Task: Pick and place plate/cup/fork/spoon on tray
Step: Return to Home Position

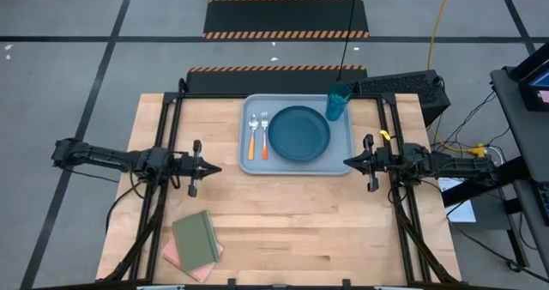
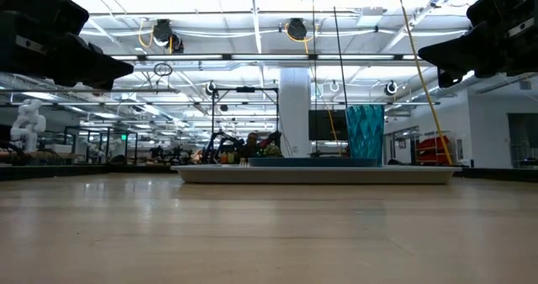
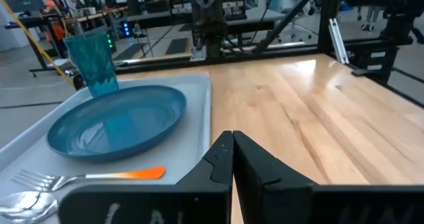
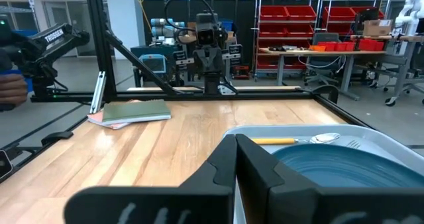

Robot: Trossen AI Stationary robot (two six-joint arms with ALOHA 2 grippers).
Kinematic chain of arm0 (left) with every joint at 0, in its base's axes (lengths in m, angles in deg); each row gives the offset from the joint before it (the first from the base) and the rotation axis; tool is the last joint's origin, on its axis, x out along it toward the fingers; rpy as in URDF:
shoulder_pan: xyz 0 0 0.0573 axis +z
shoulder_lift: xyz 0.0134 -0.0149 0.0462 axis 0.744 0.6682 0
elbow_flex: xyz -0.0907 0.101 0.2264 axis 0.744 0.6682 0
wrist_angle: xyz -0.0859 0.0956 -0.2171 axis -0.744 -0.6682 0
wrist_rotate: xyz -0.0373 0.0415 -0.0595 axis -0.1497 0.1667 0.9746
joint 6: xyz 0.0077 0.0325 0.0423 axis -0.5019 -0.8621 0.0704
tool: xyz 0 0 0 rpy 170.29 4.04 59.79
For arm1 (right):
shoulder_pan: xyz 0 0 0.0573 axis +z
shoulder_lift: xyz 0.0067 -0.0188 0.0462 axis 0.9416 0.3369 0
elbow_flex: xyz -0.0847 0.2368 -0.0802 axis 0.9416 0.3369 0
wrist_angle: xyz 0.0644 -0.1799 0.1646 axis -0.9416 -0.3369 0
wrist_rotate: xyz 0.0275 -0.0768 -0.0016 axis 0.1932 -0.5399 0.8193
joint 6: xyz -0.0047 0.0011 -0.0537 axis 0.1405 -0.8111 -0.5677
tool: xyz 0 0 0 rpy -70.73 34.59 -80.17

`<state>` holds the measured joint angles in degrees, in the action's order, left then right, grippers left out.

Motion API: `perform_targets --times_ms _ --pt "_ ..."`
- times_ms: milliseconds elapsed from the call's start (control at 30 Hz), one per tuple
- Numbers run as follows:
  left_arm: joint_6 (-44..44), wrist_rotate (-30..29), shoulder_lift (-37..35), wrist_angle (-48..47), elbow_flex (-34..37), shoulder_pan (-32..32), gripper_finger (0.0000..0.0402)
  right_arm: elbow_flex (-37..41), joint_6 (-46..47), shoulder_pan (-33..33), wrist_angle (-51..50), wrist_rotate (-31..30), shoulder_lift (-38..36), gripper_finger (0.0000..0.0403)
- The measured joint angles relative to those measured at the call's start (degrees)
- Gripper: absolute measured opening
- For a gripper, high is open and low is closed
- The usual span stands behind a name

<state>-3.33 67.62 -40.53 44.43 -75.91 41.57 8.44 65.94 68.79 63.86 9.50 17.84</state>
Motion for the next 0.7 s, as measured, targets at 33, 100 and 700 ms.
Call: perform_targets --times_ms 33,100,700 --pt "0.02 0.05 0.02 -0.38 0.0 0.1 0.0004 0.0 0.0 0.0 0.0 0.01 0.0 0.0" --pt "0.0 1.09 0.0 -0.79 0.0 0.11 0.0005 0.0 0.0 0.0 0.0 0.01 0.0 0.0" --pt "-3.15 5.79 -11.83 -4.11 -0.04 0.11 0.0003 0.0 0.0 0.0 0.02 0.01 0.0 0.0"
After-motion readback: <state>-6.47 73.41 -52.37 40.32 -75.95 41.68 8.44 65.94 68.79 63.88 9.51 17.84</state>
